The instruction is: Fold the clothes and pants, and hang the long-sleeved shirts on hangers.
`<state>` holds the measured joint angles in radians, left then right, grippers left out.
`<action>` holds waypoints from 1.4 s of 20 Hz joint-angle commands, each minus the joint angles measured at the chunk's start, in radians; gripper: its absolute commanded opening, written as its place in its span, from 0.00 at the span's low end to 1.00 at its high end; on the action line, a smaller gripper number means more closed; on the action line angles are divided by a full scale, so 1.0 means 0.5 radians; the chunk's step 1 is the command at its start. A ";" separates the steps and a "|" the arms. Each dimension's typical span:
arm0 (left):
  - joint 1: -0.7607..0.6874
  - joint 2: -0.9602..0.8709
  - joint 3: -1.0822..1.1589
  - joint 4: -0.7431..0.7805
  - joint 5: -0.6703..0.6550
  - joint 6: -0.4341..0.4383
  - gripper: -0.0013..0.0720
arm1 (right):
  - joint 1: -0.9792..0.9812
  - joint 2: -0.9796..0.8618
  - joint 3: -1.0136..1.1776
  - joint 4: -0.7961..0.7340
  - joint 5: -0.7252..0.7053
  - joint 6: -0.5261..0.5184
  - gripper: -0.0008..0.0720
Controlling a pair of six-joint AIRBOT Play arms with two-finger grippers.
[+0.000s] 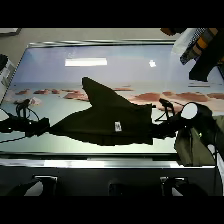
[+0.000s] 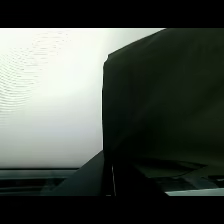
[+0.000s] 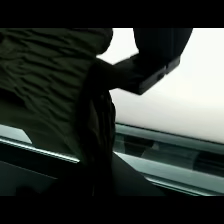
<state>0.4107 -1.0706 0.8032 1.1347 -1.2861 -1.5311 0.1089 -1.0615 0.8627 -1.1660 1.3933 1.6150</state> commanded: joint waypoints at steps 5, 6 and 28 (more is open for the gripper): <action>-0.126 0.002 -0.134 0.028 0.116 -0.070 0.43 | 0.001 0.002 -0.358 0.050 -0.040 0.016 0.46; -0.125 0.002 -0.134 0.029 0.137 -0.082 0.69 | 0.001 0.006 -0.353 0.048 -0.037 0.017 0.54; -0.291 -0.420 -0.017 -1.184 1.589 0.376 0.86 | -0.404 -0.941 0.387 0.665 -1.141 -0.064 0.71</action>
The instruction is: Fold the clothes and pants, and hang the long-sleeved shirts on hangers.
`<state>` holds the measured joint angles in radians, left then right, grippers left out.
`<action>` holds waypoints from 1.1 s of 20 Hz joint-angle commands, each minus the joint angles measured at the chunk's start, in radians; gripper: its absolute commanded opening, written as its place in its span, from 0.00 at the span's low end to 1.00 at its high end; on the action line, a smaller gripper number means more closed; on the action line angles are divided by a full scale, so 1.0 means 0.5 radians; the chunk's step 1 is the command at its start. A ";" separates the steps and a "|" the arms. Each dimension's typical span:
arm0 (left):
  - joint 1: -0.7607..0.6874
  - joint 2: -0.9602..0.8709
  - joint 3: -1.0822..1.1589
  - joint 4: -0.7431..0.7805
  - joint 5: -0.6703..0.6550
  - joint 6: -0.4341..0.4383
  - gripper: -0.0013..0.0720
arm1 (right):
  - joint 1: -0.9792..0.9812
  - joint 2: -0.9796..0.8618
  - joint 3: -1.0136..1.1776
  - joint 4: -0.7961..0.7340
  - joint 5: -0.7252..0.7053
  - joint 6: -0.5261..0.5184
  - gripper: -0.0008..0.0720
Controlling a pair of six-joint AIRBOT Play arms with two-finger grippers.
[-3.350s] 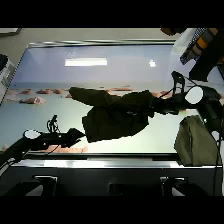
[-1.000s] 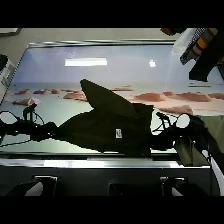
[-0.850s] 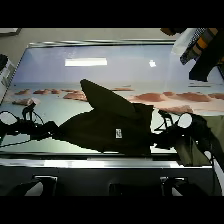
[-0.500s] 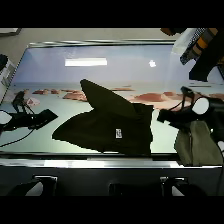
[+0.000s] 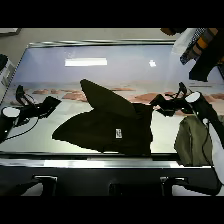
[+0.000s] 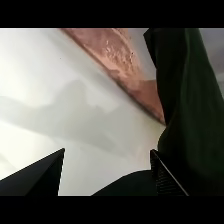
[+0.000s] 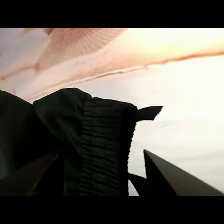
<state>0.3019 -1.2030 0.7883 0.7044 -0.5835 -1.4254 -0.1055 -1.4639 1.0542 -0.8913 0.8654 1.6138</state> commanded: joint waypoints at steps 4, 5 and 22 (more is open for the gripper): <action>-0.287 -0.520 0.323 -0.416 0.188 0.235 0.86 | 0.035 -0.108 0.004 0.136 -0.104 -0.072 0.16; -0.342 -0.609 0.439 -0.416 0.190 0.235 0.86 | 0.035 -0.085 0.004 0.136 -0.114 -0.071 0.16; -0.412 -1.142 1.323 -0.217 -0.308 -0.069 0.03 | 0.035 0.131 0.004 0.031 -0.014 -0.072 0.11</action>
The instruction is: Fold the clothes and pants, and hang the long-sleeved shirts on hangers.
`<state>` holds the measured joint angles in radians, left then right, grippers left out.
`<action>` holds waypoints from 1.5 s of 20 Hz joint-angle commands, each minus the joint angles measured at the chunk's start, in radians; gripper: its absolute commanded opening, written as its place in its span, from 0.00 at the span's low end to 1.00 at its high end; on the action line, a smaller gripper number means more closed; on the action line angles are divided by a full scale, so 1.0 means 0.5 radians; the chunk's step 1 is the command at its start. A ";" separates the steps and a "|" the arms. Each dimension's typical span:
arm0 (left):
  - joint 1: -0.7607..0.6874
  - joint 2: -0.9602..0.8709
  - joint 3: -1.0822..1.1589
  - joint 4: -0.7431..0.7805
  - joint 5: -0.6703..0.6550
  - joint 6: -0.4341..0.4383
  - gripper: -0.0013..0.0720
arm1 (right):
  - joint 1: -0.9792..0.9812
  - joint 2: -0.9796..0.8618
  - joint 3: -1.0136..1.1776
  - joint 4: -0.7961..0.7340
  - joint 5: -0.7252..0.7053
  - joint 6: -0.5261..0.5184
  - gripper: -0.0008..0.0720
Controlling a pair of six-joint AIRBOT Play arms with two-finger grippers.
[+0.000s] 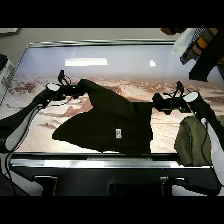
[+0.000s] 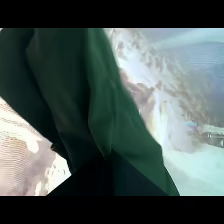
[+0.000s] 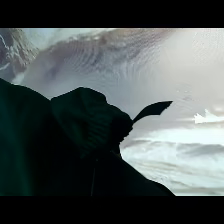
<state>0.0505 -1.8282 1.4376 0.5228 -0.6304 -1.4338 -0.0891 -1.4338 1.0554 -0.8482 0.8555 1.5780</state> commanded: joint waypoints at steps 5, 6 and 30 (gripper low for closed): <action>0.210 0.682 0.024 1.325 -0.828 -0.849 0.03 | 0.002 0.283 0.002 -0.060 0.129 -0.060 0.11; 0.207 0.806 0.024 1.524 -0.954 -0.926 0.03 | 0.002 0.314 0.002 -0.063 0.172 -0.060 0.11; 0.215 0.313 0.018 1.380 -0.293 -0.823 1.00 | 0.002 0.114 0.001 -0.237 -0.118 -0.061 0.11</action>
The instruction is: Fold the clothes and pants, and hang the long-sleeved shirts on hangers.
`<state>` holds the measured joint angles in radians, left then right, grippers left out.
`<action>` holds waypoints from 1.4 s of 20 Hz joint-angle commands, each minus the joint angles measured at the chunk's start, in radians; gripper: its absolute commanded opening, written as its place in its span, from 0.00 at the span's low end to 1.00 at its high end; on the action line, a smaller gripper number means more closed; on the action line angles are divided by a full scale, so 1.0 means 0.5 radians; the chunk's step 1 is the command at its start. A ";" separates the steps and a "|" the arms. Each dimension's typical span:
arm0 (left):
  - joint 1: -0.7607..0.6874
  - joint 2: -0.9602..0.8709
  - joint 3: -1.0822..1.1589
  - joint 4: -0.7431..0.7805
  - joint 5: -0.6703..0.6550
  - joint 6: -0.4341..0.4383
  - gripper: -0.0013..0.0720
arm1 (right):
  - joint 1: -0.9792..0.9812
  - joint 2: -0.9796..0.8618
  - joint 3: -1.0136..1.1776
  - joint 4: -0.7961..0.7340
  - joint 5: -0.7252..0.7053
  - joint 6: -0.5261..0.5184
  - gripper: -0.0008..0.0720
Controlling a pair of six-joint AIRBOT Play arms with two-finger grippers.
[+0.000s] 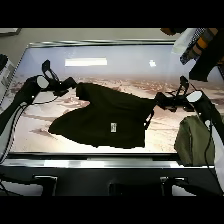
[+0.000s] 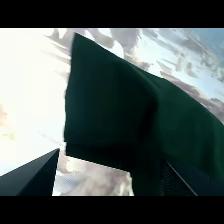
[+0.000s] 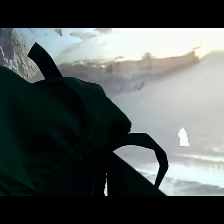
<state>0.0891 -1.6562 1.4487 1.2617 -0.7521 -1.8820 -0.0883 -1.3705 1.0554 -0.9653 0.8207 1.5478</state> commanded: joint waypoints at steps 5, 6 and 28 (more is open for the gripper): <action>0.238 -0.298 -0.004 -0.974 0.045 0.710 0.99 | 0.001 -0.012 0.002 -0.002 -0.019 0.000 0.11; 0.230 -0.352 -0.003 -1.049 0.035 0.731 0.87 | 0.001 -0.012 0.002 -0.003 -0.020 -0.001 0.11; 0.531 0.246 0.204 -0.681 -0.934 0.668 0.03 | 0.001 0.077 0.002 0.020 0.106 -0.039 0.11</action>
<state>0.3237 -1.6199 1.5436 0.7933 -1.0733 -1.4815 -0.0883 -1.3487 1.0554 -0.9565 0.8532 1.5398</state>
